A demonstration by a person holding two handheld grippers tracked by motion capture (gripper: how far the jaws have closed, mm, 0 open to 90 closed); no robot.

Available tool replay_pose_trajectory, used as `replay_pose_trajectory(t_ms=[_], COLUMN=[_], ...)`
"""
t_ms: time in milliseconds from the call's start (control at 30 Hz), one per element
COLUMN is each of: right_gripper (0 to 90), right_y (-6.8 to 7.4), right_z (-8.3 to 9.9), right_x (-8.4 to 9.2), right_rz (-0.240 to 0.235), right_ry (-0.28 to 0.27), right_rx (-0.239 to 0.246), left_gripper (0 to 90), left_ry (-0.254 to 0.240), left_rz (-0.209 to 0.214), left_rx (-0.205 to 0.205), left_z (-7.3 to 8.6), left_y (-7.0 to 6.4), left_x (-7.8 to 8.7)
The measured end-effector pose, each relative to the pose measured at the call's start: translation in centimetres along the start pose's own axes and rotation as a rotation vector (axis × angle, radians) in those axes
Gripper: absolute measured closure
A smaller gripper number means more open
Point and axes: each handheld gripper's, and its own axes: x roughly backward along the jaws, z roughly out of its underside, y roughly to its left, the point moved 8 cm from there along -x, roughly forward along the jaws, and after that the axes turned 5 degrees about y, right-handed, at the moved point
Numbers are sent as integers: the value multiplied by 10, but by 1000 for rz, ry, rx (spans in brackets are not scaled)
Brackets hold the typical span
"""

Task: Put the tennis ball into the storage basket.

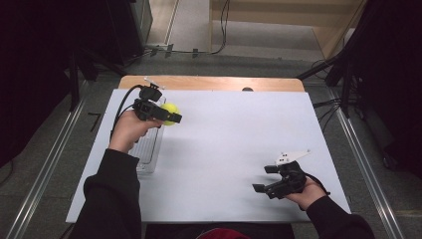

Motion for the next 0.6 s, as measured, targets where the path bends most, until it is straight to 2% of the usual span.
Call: replay_pose_trajectory(t_ms=[533,600], right_gripper=[116,116], right_y=[-1,-1], right_z=[0,0], right_x=[1,1], right_rz=[3,2], right_ry=[-1,-2], right_rx=[-1,-2], left_gripper=[267,266], left_ry=[-17,-22], left_rz=[-56,-53], left_rx=[47,57], left_z=[5,6], left_y=[20,22], left_x=[10,10])
